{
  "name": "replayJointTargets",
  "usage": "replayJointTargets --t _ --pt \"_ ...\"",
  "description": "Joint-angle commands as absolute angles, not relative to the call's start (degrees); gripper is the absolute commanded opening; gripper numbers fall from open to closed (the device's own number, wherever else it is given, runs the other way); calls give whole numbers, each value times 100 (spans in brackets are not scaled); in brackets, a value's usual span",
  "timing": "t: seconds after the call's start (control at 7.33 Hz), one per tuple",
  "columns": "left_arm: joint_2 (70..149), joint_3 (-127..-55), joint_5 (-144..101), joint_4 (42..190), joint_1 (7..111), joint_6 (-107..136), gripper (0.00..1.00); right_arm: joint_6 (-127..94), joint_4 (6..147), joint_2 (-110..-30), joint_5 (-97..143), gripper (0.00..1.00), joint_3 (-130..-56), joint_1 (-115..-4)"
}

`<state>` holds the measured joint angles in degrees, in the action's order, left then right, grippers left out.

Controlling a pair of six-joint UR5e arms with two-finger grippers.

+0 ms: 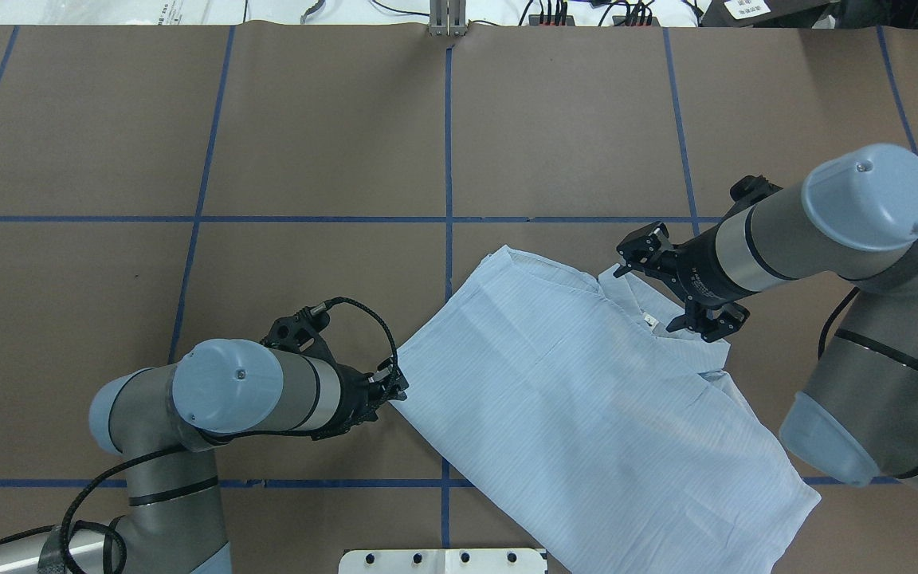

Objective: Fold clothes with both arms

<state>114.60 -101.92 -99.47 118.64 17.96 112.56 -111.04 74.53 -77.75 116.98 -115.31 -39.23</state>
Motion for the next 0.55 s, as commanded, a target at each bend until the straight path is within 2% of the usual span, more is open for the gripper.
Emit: replayJointTargets --t 0.0,0.14,0.27,0.41 --pt "11697 -9933 -9818 11848 1793 11241 47 -11013 7453 -7717 11593 100 -11391 -3938" --pt "11716 -9862 -9774 11804 1802 11250 32 -11013 7453 -7717 11567 100 -11373 -3946" --pt "11725 -9844 -9469 11778 1810 11241 8 -11021 7471 -7717 11601 100 -11434 -3955" --pt "11707 -9809 -9440 11699 1924 11189 0 -11030 7479 -7708 11619 100 -11435 -3955"
